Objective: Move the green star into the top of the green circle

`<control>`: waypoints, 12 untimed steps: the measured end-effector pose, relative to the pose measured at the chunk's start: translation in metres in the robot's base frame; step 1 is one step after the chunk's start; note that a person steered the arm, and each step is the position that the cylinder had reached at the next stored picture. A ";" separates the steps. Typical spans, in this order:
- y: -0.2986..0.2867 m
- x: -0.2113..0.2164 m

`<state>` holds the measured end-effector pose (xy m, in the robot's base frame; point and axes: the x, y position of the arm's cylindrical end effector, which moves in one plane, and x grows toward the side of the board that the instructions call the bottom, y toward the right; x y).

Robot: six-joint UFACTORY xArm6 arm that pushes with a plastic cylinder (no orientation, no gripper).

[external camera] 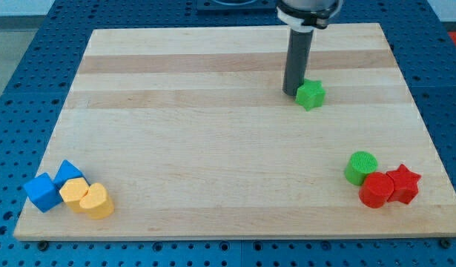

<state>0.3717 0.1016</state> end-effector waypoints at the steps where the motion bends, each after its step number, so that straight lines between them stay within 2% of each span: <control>1: 0.019 -0.001; 3: 0.060 0.008; 5: 0.060 0.054; 8: 0.066 0.093; 12: 0.068 0.121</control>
